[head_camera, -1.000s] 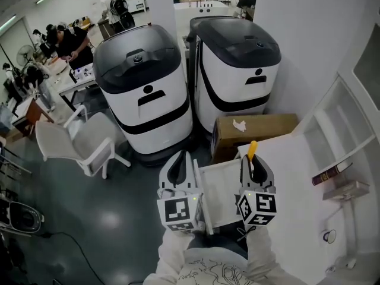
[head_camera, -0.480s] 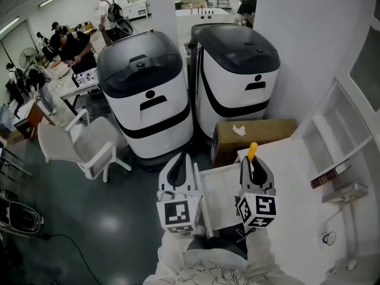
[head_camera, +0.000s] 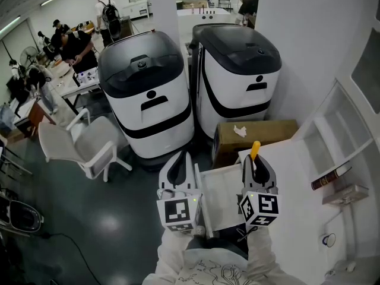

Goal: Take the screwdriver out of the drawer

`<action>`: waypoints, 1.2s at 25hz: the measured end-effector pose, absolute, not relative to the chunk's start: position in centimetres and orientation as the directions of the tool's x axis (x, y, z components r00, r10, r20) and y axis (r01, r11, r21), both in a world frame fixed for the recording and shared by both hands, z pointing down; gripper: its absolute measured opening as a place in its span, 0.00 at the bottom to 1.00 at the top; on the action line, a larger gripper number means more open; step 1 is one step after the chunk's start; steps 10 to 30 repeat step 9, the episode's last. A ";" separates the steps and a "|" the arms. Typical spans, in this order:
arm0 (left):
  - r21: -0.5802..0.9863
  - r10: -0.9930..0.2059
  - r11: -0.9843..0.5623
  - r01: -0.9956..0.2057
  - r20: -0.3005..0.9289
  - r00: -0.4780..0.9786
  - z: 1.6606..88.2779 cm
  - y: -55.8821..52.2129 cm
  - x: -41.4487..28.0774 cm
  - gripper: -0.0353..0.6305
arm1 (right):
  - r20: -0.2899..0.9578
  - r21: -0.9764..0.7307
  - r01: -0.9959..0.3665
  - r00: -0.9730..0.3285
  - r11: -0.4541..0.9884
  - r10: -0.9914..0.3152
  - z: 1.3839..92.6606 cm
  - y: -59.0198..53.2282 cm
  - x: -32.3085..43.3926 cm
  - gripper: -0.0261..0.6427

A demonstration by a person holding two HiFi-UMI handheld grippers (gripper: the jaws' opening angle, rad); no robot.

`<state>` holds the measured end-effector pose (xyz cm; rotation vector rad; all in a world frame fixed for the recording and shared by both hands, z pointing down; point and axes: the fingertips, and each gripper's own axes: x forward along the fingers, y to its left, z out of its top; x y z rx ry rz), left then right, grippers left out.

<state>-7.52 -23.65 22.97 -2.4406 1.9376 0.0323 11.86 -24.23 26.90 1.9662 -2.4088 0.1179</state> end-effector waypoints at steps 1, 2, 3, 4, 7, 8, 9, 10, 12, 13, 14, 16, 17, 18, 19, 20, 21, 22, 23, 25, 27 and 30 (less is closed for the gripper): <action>-0.011 -0.973 -0.227 -0.974 -0.032 0.227 23.0 -23.8 -7.5 0.06 | 0.071 -0.040 -0.979 -0.203 0.200 -0.977 26.9 -24.4 11.9 0.14; -0.016 -0.973 -0.227 -0.974 -0.031 0.227 23.0 -23.9 -7.5 0.06 | 0.071 -0.039 -0.979 -0.204 0.202 -0.976 27.0 -24.5 11.9 0.14; -0.021 -0.973 -0.228 -0.974 -0.030 0.228 23.0 -24.0 -7.5 0.06 | 0.071 -0.037 -0.978 -0.206 0.203 -0.976 27.0 -24.6 12.0 0.14; -0.023 -0.973 -0.228 -0.973 -0.030 0.229 23.0 -24.1 -7.4 0.06 | 0.072 -0.035 -0.978 -0.206 0.204 -0.976 27.0 -24.7 12.0 0.14; -0.021 -0.972 -0.232 -0.973 -0.032 0.232 22.8 -24.3 -7.3 0.06 | 0.075 -0.032 -0.979 -0.206 0.204 -0.976 27.0 -24.9 12.3 0.14; -0.020 -0.972 -0.233 -0.972 -0.033 0.234 22.8 -24.4 -7.2 0.06 | 0.075 -0.032 -0.979 -0.205 0.203 -0.976 27.0 -24.9 12.3 0.14; -0.020 -0.971 -0.234 -0.972 -0.034 0.235 22.7 -24.5 -7.1 0.06 | 0.075 -0.031 -0.979 -0.204 0.202 -0.976 26.9 -25.0 12.4 0.14; -0.020 -0.971 -0.234 -0.972 -0.034 0.235 22.7 -24.5 -7.1 0.06 | 0.075 -0.031 -0.979 -0.204 0.202 -0.976 26.9 -25.0 12.4 0.14; -0.020 -0.971 -0.234 -0.972 -0.034 0.235 22.7 -24.5 -7.1 0.06 | 0.075 -0.031 -0.979 -0.204 0.202 -0.976 26.9 -25.0 12.4 0.14; -0.020 -0.971 -0.234 -0.972 -0.034 0.235 22.7 -24.5 -7.1 0.06 | 0.075 -0.031 -0.979 -0.204 0.202 -0.976 26.9 -25.0 12.4 0.14; -0.020 -0.971 -0.234 -0.972 -0.034 0.235 22.7 -24.5 -7.1 0.06 | 0.075 -0.031 -0.979 -0.204 0.202 -0.976 26.9 -25.0 12.4 0.14; -0.020 -0.971 -0.234 -0.972 -0.034 0.235 22.7 -24.5 -7.1 0.06 | 0.075 -0.031 -0.979 -0.204 0.202 -0.976 26.9 -25.0 12.4 0.14; -0.020 -0.971 -0.234 -0.972 -0.034 0.235 22.7 -24.5 -7.1 0.06 | 0.075 -0.031 -0.979 -0.204 0.202 -0.976 26.9 -25.0 12.4 0.14; -0.020 -0.971 -0.234 -0.972 -0.034 0.235 22.7 -24.5 -7.1 0.06 | 0.075 -0.031 -0.979 -0.204 0.202 -0.976 26.9 -25.0 12.4 0.14; -0.020 -0.971 -0.234 -0.972 -0.034 0.235 22.7 -24.5 -7.1 0.06 | 0.075 -0.031 -0.979 -0.204 0.202 -0.976 26.9 -25.0 12.4 0.14; -0.020 -0.971 -0.234 -0.972 -0.034 0.235 22.7 -24.5 -7.1 0.06 | 0.075 -0.031 -0.979 -0.204 0.202 -0.976 26.9 -25.0 12.4 0.14; -0.020 -0.971 -0.234 -0.972 -0.034 0.235 22.7 -24.5 -7.1 0.06 | 0.075 -0.031 -0.979 -0.204 0.202 -0.976 26.9 -25.0 12.4 0.14; -0.020 -0.971 -0.234 -0.972 -0.034 0.235 22.7 -24.5 -7.1 0.06 | 0.075 -0.031 -0.979 -0.204 0.202 -0.976 26.9 -25.0 12.4 0.14; -0.020 -0.971 -0.234 -0.972 -0.034 0.235 22.7 -24.5 -7.1 0.06 | 0.075 -0.031 -0.979 -0.204 0.202 -0.976 26.9 -25.0 12.4 0.14; -0.020 -0.971 -0.234 -0.972 -0.034 0.235 22.7 -24.5 -7.1 0.06 | 0.075 -0.031 -0.979 -0.204 0.202 -0.976 26.9 -25.0 12.4 0.14; -0.020 -0.971 -0.234 -0.972 -0.034 0.235 22.7 -24.5 -7.1 0.06 | 0.075 -0.031 -0.979 -0.204 0.202 -0.976 26.9 -25.0 12.4 0.14; -0.020 -0.971 -0.234 -0.972 -0.034 0.235 22.7 -24.5 -7.1 0.06 | 0.075 -0.031 -0.979 -0.204 0.202 -0.976 26.9 -25.0 12.4 0.14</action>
